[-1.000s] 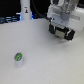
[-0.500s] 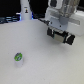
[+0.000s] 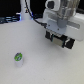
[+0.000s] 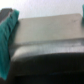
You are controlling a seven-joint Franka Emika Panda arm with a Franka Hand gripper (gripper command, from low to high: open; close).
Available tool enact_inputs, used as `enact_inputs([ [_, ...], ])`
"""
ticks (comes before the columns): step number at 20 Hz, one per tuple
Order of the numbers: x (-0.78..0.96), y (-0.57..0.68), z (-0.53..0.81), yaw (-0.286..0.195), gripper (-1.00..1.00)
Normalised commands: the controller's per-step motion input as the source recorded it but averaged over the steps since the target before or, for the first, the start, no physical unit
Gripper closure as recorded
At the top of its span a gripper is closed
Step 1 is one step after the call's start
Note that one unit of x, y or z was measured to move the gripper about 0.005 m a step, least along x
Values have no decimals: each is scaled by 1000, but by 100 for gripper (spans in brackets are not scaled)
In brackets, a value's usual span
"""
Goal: Open the kcup holder, insert the kcup into the holder, and close the kcup holder
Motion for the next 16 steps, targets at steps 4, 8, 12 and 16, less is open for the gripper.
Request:
enact_inputs([
  [4, 293, -129, 284, -87, -100],
  [8, 195, -320, 390, -150, -100],
  [12, 56, -504, 392, -210, -100],
  [16, 12, -525, 343, -234, -100],
])
